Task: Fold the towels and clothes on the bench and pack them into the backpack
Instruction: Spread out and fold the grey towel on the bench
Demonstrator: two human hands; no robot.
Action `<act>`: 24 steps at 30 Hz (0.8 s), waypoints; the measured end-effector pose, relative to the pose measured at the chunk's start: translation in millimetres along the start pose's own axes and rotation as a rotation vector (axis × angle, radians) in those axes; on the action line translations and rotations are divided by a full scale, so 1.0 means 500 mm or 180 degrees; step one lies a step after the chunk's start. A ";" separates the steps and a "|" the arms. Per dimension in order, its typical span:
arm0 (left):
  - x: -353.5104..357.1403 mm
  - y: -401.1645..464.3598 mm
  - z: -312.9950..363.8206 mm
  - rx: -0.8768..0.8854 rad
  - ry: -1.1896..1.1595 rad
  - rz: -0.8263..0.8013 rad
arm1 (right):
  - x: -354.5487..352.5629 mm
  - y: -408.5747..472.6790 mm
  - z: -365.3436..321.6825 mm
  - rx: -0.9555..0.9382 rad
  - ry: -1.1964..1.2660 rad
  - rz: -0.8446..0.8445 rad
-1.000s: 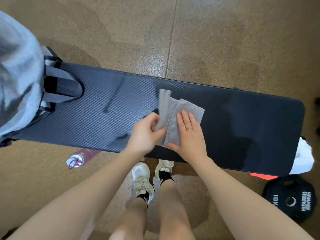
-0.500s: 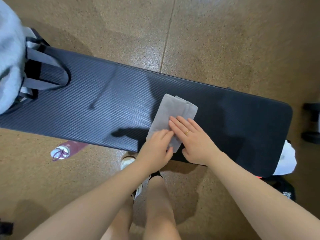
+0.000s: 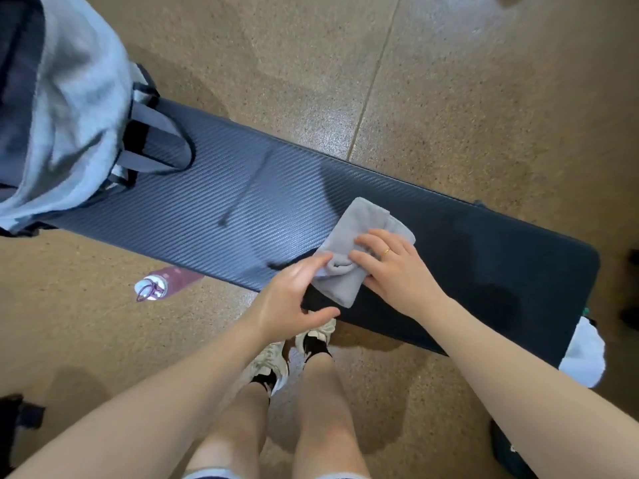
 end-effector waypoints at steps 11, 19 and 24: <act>-0.245 -0.044 0.079 -0.0496 -0.0349 0.1196 | -0.149 0.101 -0.123 0.1093 0.2502 -0.1649; -0.477 -0.143 0.019 -0.0853 -0.0334 0.2092 | -0.206 0.247 -0.334 0.0788 0.2463 -0.1609; -0.619 -0.205 -0.063 -0.0998 -0.0555 0.2184 | -0.201 0.390 -0.488 0.0558 0.2183 -0.1658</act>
Point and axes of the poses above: each hand's wrist, its own y-axis towards the middle knuckle, its own x-axis out of the palm, z = x × y, the point moved 9 cm from there along y, towards the middle knuckle, and after that the axes turned 15 degrees about x, right-handed, at the moved point
